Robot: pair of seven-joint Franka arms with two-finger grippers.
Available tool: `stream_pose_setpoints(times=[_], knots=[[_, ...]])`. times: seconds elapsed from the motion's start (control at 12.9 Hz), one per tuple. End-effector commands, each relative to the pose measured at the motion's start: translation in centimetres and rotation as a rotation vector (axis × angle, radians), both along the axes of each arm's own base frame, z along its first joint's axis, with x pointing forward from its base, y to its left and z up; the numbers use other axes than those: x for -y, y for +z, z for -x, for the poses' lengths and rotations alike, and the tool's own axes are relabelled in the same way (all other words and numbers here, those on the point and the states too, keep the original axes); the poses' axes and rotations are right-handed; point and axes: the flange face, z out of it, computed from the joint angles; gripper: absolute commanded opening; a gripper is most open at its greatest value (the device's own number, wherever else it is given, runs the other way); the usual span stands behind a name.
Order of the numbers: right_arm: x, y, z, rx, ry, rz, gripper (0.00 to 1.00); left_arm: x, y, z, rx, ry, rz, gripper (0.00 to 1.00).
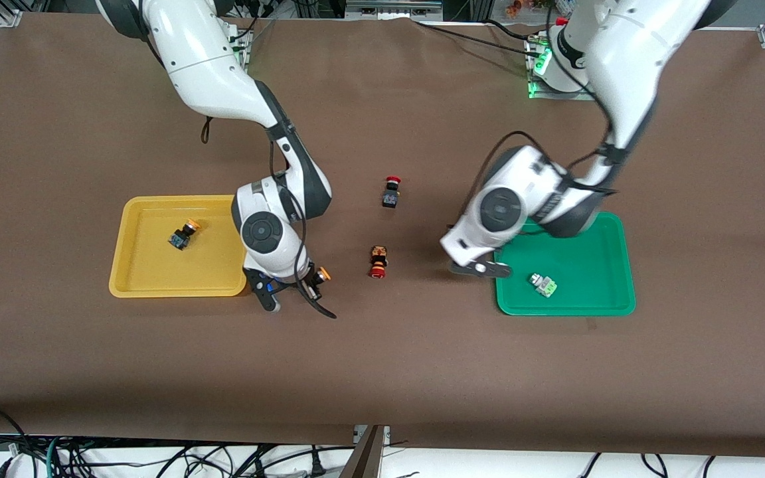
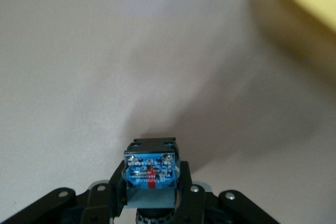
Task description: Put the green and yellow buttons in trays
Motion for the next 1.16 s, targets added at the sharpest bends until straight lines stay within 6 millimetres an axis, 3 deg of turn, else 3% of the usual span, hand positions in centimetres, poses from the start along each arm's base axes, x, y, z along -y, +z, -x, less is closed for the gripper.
stream_pose_setpoints(times=[0.0, 0.16, 0.31, 0.39, 0.54, 0.7, 0.78, 0.85, 0.93, 1.09], knots=[[4.2, 4.9, 0.1, -0.105, 0.096, 0.052, 0.0, -8.6, -0.4, -2.6, -0.016, -0.072, 0.01, 0.24], [9.0, 6.4, 0.7, -0.21, 0.203, 0.088, 0.0, -13.2, -2.5, -3.6, -0.006, -0.12, -0.071, 0.28], [14.3, 6.3, 2.1, -0.301, 0.292, 0.096, 0.0, -14.5, -3.9, -3.1, 0.0, -0.193, -0.167, 0.44], [16.8, 6.2, 3.4, -0.304, 0.324, 0.083, 0.0, -15.9, -4.3, -3.1, -0.01, -0.173, -0.169, 0.99], [20.1, 3.6, 7.2, -0.214, 0.357, 0.063, 0.0, -15.9, -3.2, -3.3, -0.002, -0.168, -0.172, 1.0], [21.5, 0.9, 9.0, -0.131, 0.368, 0.08, 0.0, -14.0, 1.8, -3.5, 0.053, -0.182, -0.178, 1.0], [21.2, -0.2, 9.0, -0.128, 0.373, 0.089, 0.0, -12.4, 5.8, -3.5, 0.104, -0.19, -0.179, 1.0], [20.6, -0.4, 8.6, -0.125, 0.38, 0.095, 0.59, -11.2, 9.7, -3.1, 0.125, -0.183, -0.175, 1.0], [19.5, -0.4, 8.6, -0.126, 0.397, 0.096, 1.0, -10.9, 14.4, -2.8, 0.142, -0.144, -0.159, 1.0], [18.7, 1.2, 7.8, -0.119, 0.425, 0.091, 1.0, -12.1, 23.0, -1.8, 0.145, -0.072, -0.136, 1.0]])
